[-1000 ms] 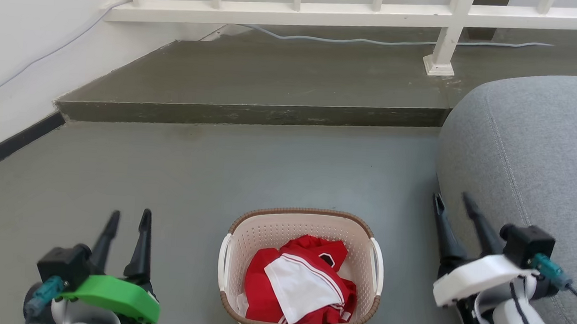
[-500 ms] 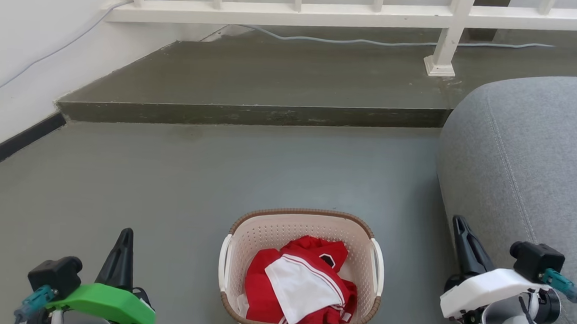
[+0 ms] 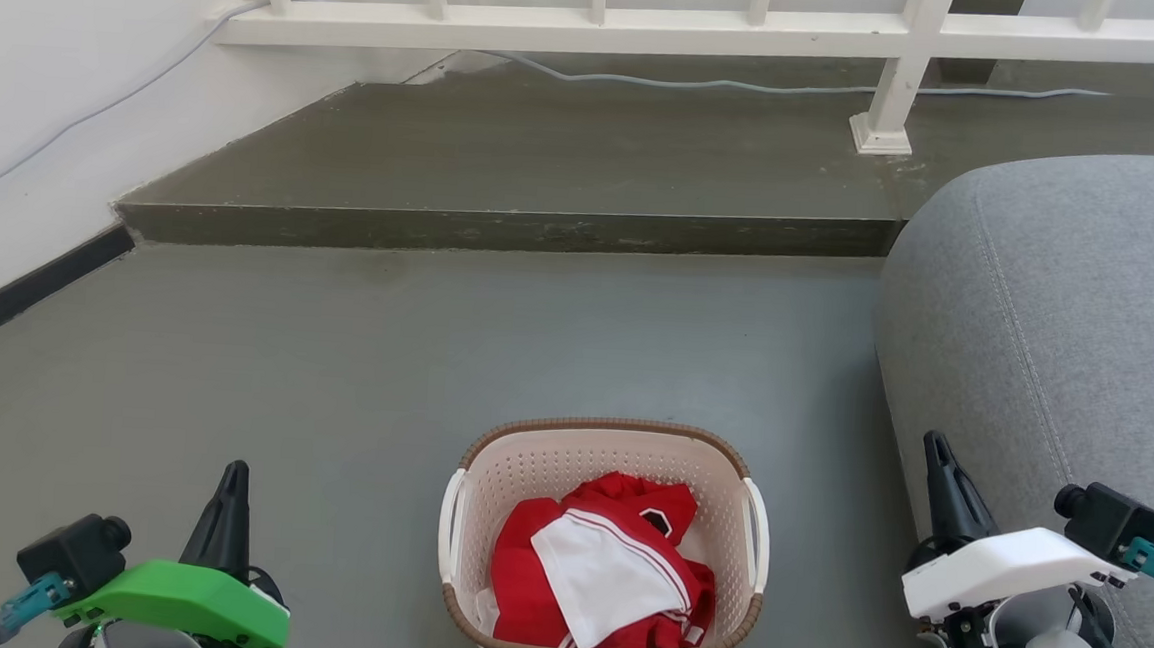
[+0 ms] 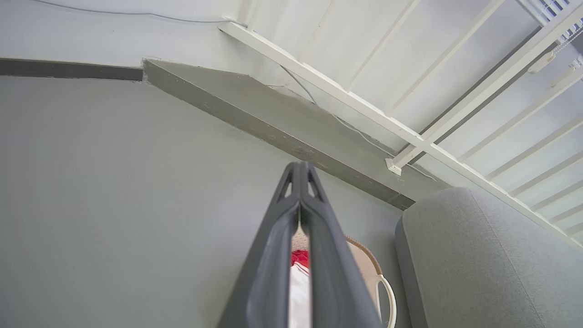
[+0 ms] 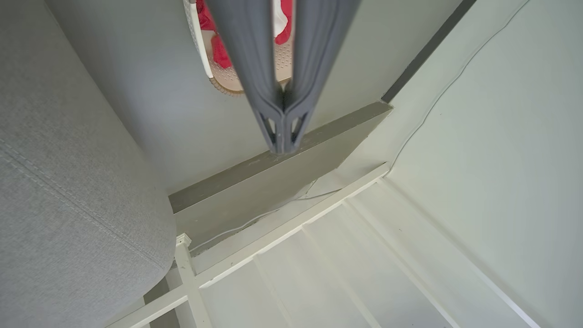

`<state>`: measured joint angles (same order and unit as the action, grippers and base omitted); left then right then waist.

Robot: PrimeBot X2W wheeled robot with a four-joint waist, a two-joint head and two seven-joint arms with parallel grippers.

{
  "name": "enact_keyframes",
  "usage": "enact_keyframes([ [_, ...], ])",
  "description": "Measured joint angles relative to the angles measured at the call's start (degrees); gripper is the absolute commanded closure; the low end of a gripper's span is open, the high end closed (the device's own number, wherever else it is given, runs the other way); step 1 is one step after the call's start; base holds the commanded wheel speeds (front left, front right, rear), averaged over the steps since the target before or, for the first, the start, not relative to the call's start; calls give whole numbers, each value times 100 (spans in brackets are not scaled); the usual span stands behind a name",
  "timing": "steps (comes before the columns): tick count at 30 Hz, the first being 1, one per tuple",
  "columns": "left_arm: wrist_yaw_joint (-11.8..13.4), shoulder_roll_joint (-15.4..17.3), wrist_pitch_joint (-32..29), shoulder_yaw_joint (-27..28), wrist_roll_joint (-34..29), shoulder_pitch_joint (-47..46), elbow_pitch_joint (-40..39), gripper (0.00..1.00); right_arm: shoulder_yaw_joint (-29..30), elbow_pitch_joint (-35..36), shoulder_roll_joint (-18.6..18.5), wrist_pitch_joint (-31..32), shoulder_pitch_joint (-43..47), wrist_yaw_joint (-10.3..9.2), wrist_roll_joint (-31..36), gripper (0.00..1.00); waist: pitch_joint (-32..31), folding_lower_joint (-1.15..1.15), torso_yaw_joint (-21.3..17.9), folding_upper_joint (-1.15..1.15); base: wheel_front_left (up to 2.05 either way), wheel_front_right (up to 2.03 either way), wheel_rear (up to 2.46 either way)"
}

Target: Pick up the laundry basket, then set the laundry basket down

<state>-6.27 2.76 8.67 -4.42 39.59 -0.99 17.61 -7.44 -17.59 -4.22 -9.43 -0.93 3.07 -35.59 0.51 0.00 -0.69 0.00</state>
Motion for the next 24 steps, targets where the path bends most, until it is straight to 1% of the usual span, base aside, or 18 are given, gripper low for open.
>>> enact_keyframes([
  [2, 0, 0, -44, 41, 154, -2, 0, 100, 38, 1, 9, 47, -2, 44, -121, 100, -1, 0, 2, 0, 0, 0, 0],
  [12, -1, -3, -259, 138, 783, -14, -2, 100, 241, 4, 38, 254, -19, 55, -837, 100, -6, 0, 11, 0, 0, 0, 0],
  [15, -1, -4, -316, 201, 981, -16, -3, 100, 311, 7, 44, 326, -31, 93, -1073, 100, -8, 0, 14, 0, 0, 0, 0],
  [22, -2, -7, -463, 272, 1450, -20, -8, 100, 438, 20, 56, 461, -95, 112, -1569, 100, -12, 0, 20, 0, 0, 0, 0],
  [24, -3, -9, -511, 300, 1664, -23, -11, 100, 506, 21, 60, 522, -95, 113, -1796, 100, -13, 0, 23, 0, 0, 0, 0],
])
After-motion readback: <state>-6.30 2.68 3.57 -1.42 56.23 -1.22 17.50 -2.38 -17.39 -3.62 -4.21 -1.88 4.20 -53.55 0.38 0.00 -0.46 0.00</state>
